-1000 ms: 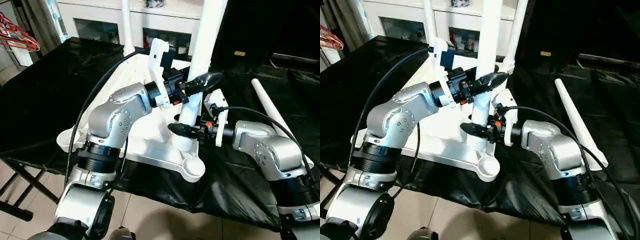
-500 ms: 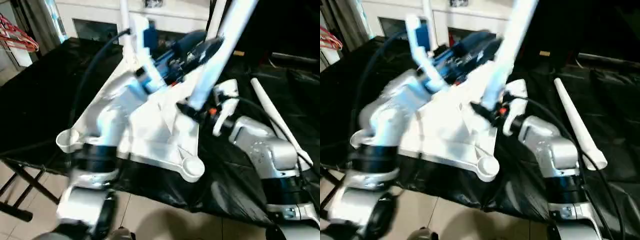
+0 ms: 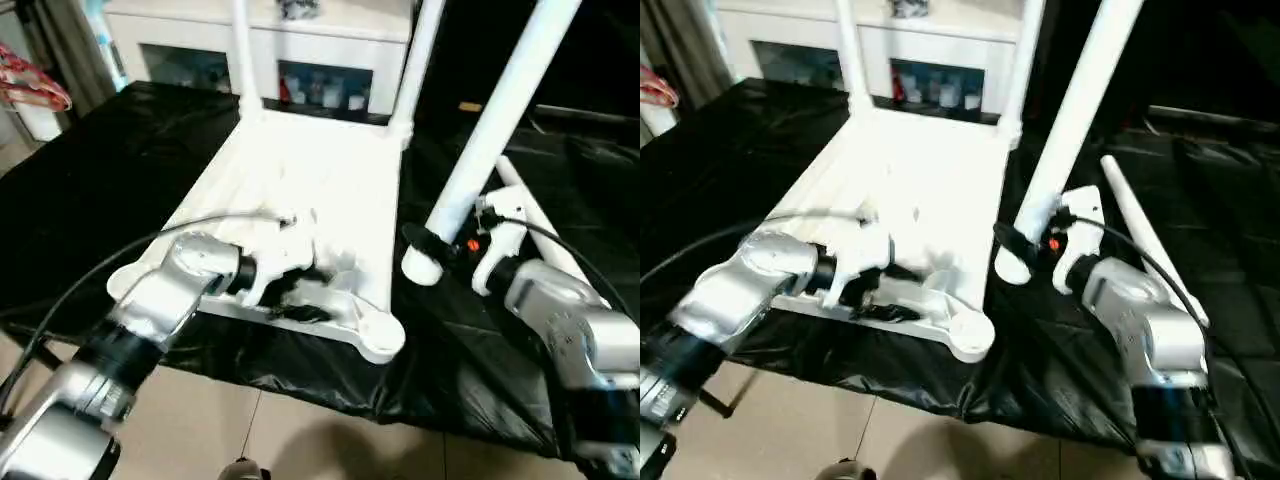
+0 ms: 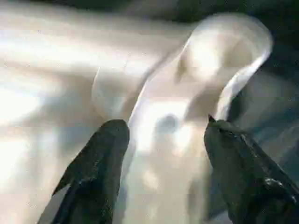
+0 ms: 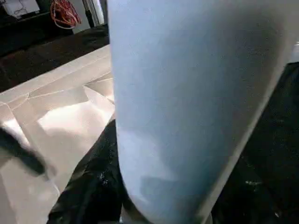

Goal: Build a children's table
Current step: Pick table leg

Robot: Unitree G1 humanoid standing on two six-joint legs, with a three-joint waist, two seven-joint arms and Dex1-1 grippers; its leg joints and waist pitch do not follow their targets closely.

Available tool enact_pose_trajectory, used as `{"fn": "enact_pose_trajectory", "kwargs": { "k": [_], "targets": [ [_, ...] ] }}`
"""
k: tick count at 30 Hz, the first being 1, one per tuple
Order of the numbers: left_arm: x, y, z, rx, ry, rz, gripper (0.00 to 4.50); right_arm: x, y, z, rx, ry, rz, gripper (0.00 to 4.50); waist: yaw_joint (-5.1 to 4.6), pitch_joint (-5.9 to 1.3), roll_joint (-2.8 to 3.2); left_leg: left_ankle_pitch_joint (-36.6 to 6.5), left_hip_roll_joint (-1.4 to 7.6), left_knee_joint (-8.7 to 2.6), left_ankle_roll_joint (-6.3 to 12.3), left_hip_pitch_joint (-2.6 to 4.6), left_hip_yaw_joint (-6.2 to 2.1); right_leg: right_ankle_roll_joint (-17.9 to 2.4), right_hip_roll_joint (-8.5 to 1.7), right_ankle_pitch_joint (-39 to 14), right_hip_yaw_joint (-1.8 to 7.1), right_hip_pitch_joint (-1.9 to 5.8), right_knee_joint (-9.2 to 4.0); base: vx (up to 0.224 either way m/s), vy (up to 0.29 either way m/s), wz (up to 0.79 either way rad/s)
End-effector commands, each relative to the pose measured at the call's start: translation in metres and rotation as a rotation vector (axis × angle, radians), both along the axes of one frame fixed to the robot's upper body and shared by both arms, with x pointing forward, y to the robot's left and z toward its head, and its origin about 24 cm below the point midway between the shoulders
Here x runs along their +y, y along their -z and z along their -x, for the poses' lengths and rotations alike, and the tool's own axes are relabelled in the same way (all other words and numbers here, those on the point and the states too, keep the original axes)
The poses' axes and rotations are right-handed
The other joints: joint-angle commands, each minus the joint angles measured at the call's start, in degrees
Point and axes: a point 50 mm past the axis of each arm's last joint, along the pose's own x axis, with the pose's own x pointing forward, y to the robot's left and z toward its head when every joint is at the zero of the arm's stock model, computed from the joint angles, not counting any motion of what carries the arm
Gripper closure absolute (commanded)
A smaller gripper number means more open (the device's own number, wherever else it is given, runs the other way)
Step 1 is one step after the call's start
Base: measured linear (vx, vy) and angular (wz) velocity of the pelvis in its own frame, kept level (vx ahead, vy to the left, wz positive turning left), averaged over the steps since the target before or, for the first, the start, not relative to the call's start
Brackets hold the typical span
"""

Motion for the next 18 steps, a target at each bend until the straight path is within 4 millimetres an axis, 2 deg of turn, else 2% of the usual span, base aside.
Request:
{"fn": "enact_pose_trajectory", "kwargs": {
  "k": [1,3,4,9,13,14,18],
  "targets": [
    [0.001,-0.001,-0.006,-0.038,0.005,-0.042,1.48,0.001,-0.005,0.002,-0.011,-0.013,0.001,2.59,-0.15,-4.48,0.62,-13.0,0.39,-4.17,-3.40,1.02,-0.23,-8.4,-2.67,-11.3,1.87,3.22,-4.42,0.000,0.000,0.00],
    [0.002,-0.001,-0.007,-0.033,0.006,-0.042,1.48,0.001,-0.005,0.003,-0.011,-0.014,0.001,2.59,-0.28,-4.51,0.50,-12.9,0.36,-4.11,-3.09,0.93,-0.20,-9.3,-2.69,-10.4,1.85,3.34,-4.23,0.000,0.000,0.00],
    [0.002,-0.005,-0.004,0.020,0.033,0.010,1.48,-0.002,-0.005,0.005,-0.009,-0.011,0.005,2.59,-0.38,-4.54,0.79,-12.8,0.39,-4.04,-2.90,0.97,-0.16,-10.0,-2.72,-9.7,1.89,3.27,-4.17,0.000,0.000,0.00],
    [0.000,-0.007,0.004,0.108,0.091,0.069,1.48,-0.006,-0.005,0.008,-0.001,-0.006,0.016,2.59,-0.41,-4.55,0.76,-12.3,0.44,-3.94,-2.17,0.98,-0.01,-12.1,-2.68,-8.1,1.87,3.30,-3.92,0.000,0.000,0.00],
    [0.000,-0.002,0.006,0.148,0.120,0.083,1.48,-0.007,-0.007,0.011,0.000,-0.009,0.023,2.59,-0.58,-4.28,0.51,-14.1,0.49,-4.10,-2.15,1.12,0.01,-10.9,-2.78,-12.7,1.93,3.18,-4.46,0.000,0.000,0.00],
    [0.001,-0.002,0.006,0.149,0.120,0.085,1.48,-0.007,-0.008,0.011,0.001,-0.011,0.025,2.59,-0.63,-4.24,0.34,-14.2,0.45,-4.10,-2.11,1.09,0.04,-10.7,-2.75,-13.3,1.93,3.19,-4.56,0.000,0.000,0.00],
    [0.001,0.003,0.009,0.150,0.118,0.065,1.48,-0.006,-0.007,0.013,0.009,-0.018,0.032,2.59,-0.60,-4.33,0.42,-13.5,0.57,-4.11,-1.99,1.09,-0.02,-10.1,-2.83,-13.6,1.97,3.12,-4.53,0.000,0.000,0.00]
  ]
}}
